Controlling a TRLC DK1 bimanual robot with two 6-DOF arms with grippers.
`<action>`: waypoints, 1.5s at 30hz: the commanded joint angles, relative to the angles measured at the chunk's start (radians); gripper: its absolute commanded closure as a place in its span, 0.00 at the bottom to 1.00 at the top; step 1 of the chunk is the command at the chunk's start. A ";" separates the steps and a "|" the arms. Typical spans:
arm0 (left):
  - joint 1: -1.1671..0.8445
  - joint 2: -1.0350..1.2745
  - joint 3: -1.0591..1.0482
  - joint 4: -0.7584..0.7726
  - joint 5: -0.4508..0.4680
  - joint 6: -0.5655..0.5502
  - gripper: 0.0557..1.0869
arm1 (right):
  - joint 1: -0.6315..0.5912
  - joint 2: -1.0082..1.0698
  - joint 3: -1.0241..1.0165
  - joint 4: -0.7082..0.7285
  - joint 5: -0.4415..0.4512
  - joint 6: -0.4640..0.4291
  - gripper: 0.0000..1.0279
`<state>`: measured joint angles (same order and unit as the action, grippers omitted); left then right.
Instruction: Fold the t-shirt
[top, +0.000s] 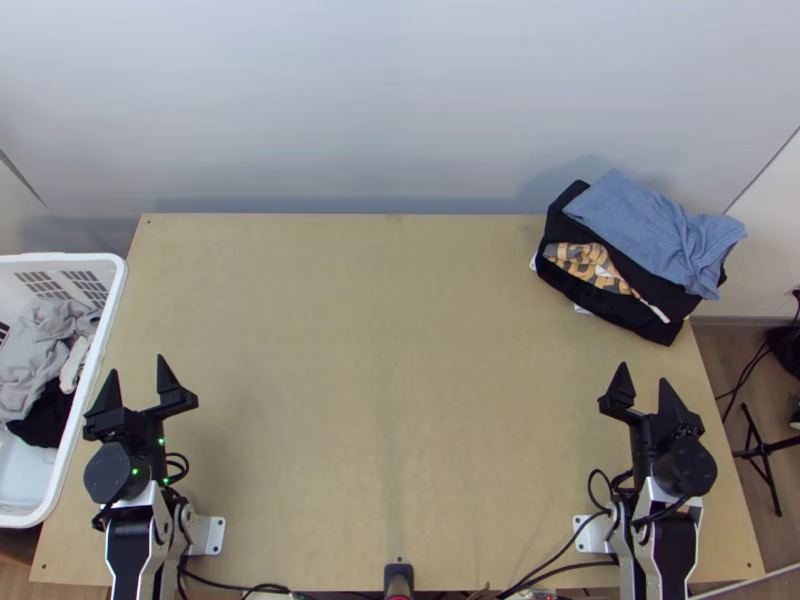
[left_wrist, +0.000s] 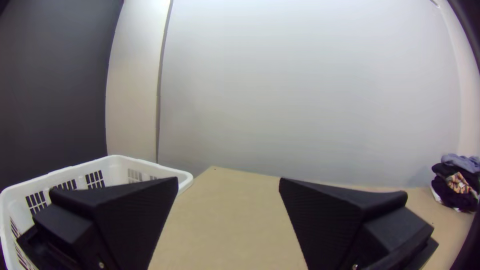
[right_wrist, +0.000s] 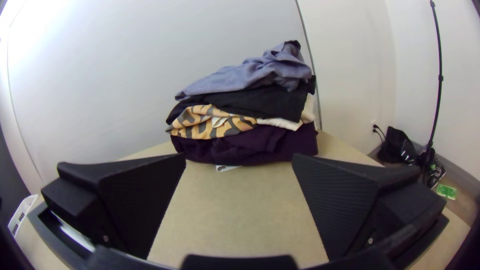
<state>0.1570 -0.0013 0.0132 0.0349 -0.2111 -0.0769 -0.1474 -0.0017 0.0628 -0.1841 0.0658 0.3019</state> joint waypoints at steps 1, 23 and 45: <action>0.035 -0.002 0.010 -0.001 0.007 0.075 0.05 | 0.000 0.000 0.000 0.000 0.000 0.000 0.04; 0.466 0.939 1.062 -0.541 0.018 -0.077 0.05 | 0.000 0.000 0.000 0.000 0.000 0.000 0.04; 0.866 2.247 1.964 -0.644 0.338 0.097 0.05 | 0.000 0.000 0.000 0.000 0.000 0.000 0.04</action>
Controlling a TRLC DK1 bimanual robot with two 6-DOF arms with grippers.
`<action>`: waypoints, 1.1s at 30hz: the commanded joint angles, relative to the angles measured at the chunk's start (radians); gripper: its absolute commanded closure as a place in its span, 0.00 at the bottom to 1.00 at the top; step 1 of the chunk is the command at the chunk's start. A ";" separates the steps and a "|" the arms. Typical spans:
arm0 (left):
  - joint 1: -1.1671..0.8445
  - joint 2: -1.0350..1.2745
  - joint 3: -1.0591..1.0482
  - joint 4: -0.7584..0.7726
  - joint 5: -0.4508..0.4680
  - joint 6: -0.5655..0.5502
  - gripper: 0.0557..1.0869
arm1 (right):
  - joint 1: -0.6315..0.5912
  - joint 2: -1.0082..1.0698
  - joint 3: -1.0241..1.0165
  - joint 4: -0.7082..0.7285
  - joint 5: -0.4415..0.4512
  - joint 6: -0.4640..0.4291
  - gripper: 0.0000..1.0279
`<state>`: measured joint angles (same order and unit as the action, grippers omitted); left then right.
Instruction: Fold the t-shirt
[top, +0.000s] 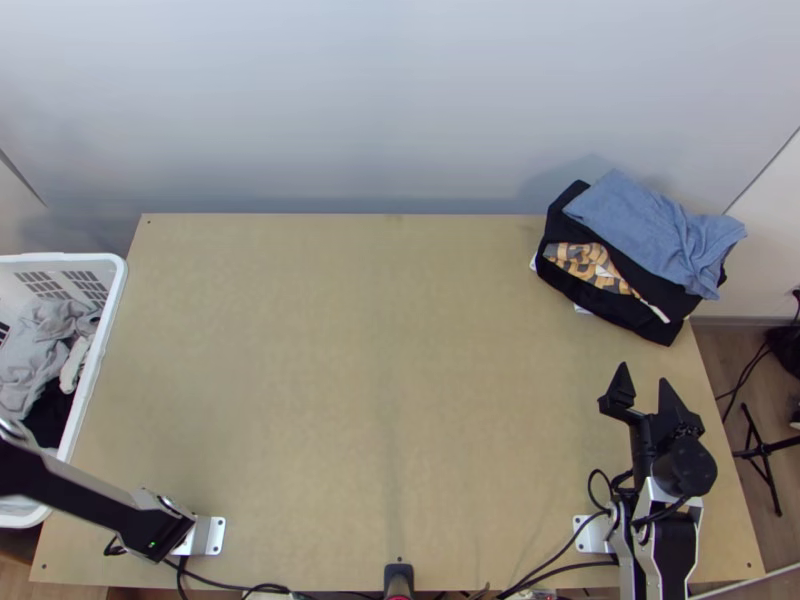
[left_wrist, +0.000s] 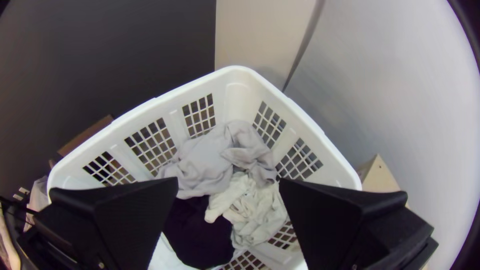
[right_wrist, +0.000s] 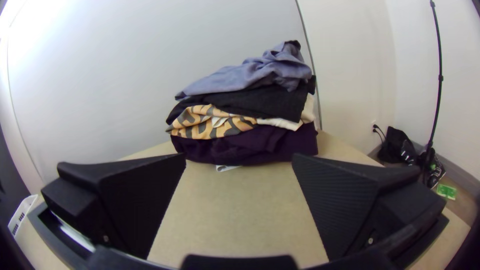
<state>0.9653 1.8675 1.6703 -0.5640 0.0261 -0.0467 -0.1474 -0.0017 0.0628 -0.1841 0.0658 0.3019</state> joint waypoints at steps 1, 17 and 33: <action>0.061 0.435 0.362 -0.056 0.132 0.082 0.05 | 0.000 0.000 0.000 0.000 0.000 0.000 0.04; 0.033 0.837 0.609 -0.071 0.150 0.237 0.05 | 0.000 0.000 0.000 0.000 0.000 0.000 0.04; 0.047 0.987 0.612 0.088 0.064 0.352 0.16 | 0.000 0.000 0.000 0.000 0.000 0.000 0.04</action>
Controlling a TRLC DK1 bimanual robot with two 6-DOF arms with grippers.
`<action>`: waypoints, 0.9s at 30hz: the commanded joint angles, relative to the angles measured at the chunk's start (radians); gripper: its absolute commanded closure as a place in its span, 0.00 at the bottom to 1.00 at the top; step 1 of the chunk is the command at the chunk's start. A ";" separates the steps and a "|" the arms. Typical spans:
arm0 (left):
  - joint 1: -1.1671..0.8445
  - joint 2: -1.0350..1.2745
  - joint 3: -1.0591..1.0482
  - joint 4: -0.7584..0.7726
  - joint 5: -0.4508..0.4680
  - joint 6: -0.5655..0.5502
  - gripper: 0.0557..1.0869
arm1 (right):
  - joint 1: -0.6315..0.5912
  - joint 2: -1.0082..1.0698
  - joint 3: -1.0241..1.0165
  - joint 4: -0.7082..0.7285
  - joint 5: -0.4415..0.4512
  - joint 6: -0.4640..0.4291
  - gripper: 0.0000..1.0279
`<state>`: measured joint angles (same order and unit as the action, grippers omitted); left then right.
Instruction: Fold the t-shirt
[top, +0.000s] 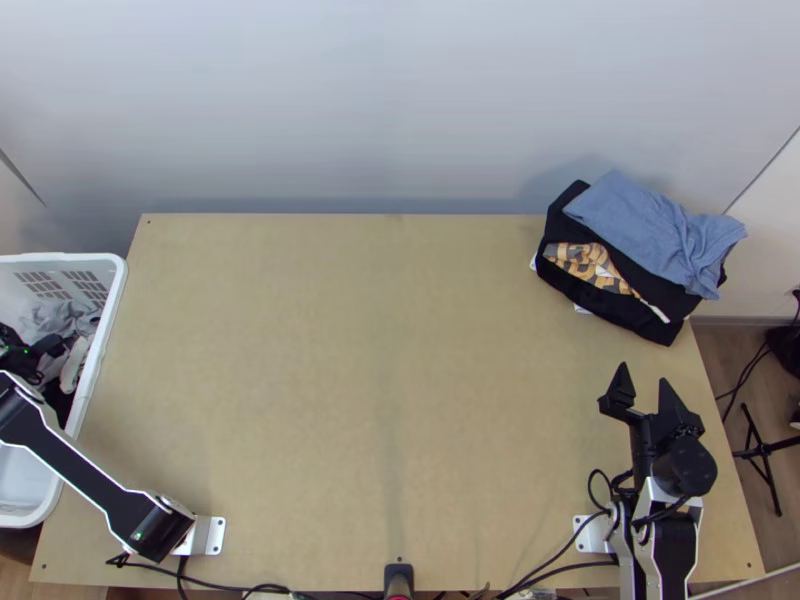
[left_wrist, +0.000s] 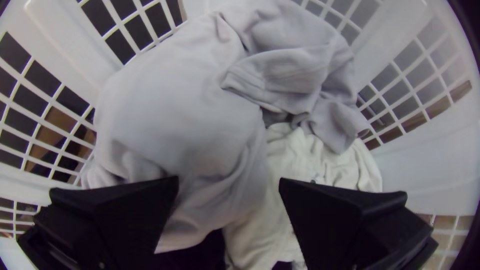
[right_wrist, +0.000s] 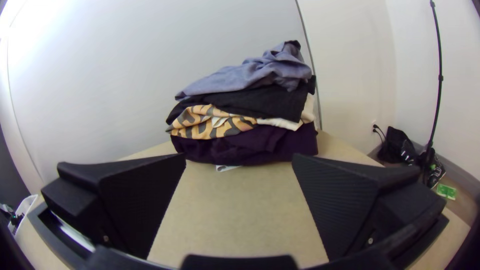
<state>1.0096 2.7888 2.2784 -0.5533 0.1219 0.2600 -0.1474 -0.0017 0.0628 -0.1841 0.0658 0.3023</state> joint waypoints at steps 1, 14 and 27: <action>0.000 0.075 0.006 0.096 -0.054 0.056 0.30 | 0.000 0.000 0.000 0.000 0.000 0.000 0.04; 0.000 -0.063 0.038 0.145 -0.103 0.015 0.96 | 0.000 0.000 0.000 0.000 0.000 0.001 0.04; -0.151 -0.744 -0.007 -0.134 0.151 -0.235 0.96 | 0.000 0.000 0.000 0.000 0.000 0.000 0.04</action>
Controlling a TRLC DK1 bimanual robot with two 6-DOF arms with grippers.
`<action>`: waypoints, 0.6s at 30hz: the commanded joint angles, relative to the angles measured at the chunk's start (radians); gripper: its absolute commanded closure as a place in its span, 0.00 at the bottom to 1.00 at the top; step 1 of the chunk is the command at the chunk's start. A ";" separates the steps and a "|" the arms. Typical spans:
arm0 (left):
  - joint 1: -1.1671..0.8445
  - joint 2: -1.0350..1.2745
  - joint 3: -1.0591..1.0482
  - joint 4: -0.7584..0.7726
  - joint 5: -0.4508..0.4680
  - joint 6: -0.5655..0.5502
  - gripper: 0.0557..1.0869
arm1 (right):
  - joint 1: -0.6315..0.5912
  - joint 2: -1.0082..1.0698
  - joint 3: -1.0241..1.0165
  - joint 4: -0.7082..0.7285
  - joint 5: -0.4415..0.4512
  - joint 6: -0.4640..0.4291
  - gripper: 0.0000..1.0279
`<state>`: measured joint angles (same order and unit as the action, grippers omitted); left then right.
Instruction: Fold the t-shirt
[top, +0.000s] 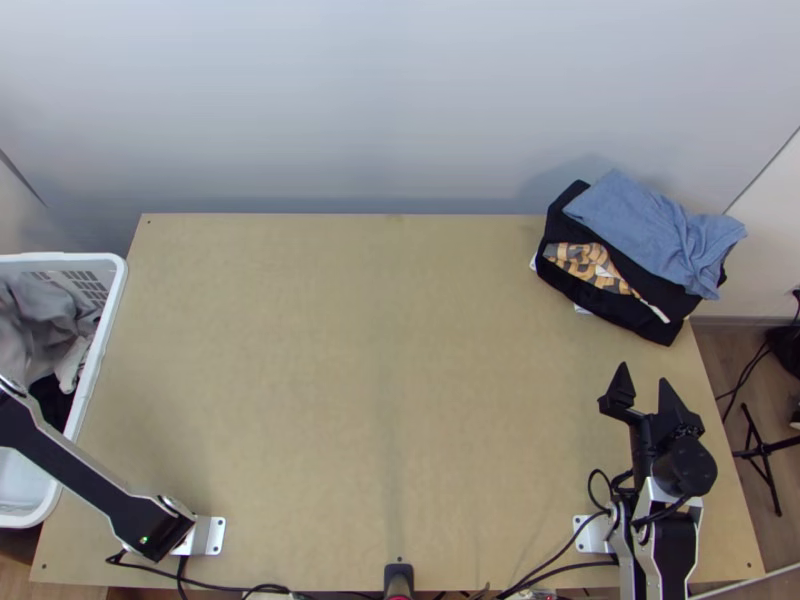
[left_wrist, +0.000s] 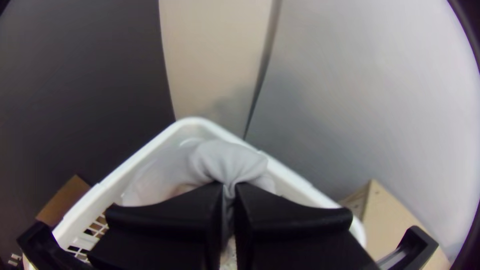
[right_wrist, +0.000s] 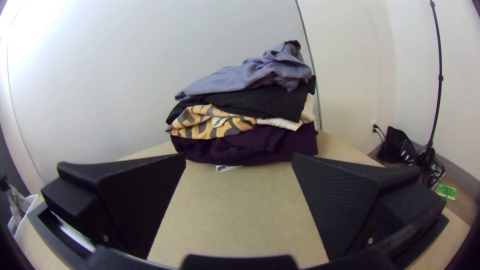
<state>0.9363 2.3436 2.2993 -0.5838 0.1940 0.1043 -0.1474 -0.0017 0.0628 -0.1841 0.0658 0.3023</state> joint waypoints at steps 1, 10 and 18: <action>-0.093 -0.339 -0.037 -0.126 0.091 -0.086 0.96 | 0.000 0.000 0.000 0.000 0.000 0.000 0.04; -0.228 -0.656 -0.070 -0.274 0.162 -0.158 0.96 | 0.000 0.000 0.000 0.000 0.000 0.000 0.04; -0.561 -0.886 -0.255 -0.390 0.154 -0.175 0.96 | 0.000 0.000 0.000 0.000 0.000 0.000 0.04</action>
<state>0.6163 1.6588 2.1918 -0.9073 0.3447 -0.0505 -0.1474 -0.0017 0.0628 -0.1844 0.0658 0.3023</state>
